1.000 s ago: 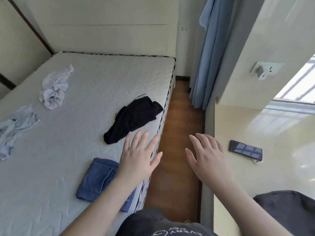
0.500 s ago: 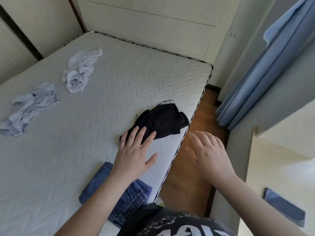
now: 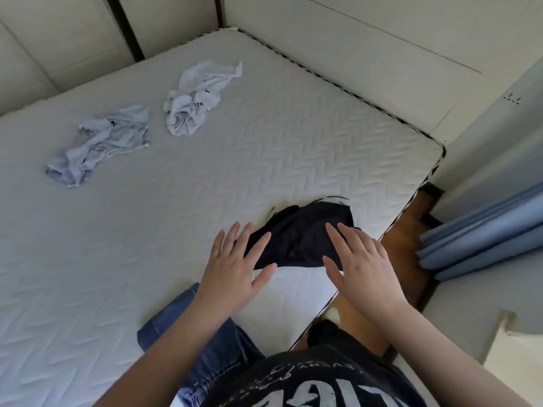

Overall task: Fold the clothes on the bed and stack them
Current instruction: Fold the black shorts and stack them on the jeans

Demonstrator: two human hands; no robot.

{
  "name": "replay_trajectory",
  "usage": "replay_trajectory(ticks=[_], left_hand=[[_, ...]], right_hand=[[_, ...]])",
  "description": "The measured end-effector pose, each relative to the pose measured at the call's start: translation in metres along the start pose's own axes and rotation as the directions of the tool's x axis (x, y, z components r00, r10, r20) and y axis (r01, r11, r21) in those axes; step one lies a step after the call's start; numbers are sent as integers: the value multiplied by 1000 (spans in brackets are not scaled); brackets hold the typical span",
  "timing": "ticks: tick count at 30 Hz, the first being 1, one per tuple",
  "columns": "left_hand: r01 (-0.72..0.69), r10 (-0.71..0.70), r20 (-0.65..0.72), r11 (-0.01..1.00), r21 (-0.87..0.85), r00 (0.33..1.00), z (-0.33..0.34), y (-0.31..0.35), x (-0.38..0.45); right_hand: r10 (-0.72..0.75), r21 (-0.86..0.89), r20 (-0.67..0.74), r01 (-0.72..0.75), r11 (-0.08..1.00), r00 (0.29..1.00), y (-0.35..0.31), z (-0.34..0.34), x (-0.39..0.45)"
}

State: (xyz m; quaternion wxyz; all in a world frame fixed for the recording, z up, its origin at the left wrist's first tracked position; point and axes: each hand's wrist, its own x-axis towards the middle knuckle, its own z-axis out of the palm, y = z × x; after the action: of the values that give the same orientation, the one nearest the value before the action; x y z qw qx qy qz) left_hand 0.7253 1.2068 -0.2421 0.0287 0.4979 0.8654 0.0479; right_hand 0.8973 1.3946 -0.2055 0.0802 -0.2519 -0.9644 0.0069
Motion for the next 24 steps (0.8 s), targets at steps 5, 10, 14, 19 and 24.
replay_trajectory(ticks=[5, 10, 14, 19, 24], left_hand=[[107, -107, 18, 994, 11, 994, 17, -5, 41], [282, -282, 83, 959, 18, 956, 43, 4, 94], [381, -381, 120, 924, 27, 917, 63, 13, 130], [512, -511, 162, 858, 36, 844, 83, 10, 162], [567, -557, 210, 824, 18, 803, 116, -3, 178]], right_hand=[[-74, 53, 38, 72, 996, 997, 27, 28, 69], [-262, 108, 173, 246, 963, 950, 61, 60, 143], [-360, 147, 205, 335, 931, 910, 91, 82, 196], [-471, 173, 281, 438, 882, 836, 112, 122, 250], [-559, 211, 400, 520, 827, 726, 101, 174, 278]])
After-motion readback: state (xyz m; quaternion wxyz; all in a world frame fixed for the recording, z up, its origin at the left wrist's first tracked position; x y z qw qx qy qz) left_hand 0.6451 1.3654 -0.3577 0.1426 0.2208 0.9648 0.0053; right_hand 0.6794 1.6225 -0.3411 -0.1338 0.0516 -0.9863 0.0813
